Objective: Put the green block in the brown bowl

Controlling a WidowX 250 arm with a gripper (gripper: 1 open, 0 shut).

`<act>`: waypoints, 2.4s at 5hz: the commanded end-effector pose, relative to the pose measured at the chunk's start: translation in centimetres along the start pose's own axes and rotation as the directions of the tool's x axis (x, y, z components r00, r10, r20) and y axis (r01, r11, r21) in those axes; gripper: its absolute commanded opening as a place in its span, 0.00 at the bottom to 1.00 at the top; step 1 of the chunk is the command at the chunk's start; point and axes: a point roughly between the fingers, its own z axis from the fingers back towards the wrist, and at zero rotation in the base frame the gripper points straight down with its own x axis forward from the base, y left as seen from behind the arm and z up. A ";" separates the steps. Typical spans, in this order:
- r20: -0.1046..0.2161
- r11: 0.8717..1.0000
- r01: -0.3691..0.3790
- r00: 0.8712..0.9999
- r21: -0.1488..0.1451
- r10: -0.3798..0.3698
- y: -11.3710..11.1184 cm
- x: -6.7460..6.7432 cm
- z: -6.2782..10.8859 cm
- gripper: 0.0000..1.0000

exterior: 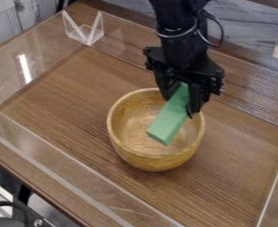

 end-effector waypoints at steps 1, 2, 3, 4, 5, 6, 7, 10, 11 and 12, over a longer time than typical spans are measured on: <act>0.036 1.000 0.005 0.999 -0.004 -0.005 0.4 0.5 0.7 0.00; 0.038 1.000 0.005 0.999 -0.008 -0.004 0.7 0.4 0.8 0.00; 0.041 1.000 0.006 0.999 -0.015 -0.006 0.9 0.3 1.0 0.00; 0.047 1.000 0.009 0.999 -0.021 -0.008 1.1 0.2 1.3 0.00; 0.055 1.000 0.014 0.998 -0.026 -0.013 1.1 0.1 1.4 0.00; 0.067 0.999 0.018 0.998 -0.030 -0.016 1.3 0.2 1.6 0.00; 0.080 0.999 0.022 0.997 -0.034 -0.019 1.4 0.3 1.8 0.00; 0.119 0.999 0.035 0.992 -0.040 -0.030 1.7 0.5 2.1 0.00; 0.131 0.998 0.040 0.991 -0.041 -0.034 1.8 0.6 2.1 0.00; 0.142 0.998 0.044 0.989 -0.044 -0.038 1.9 0.6 2.2 0.00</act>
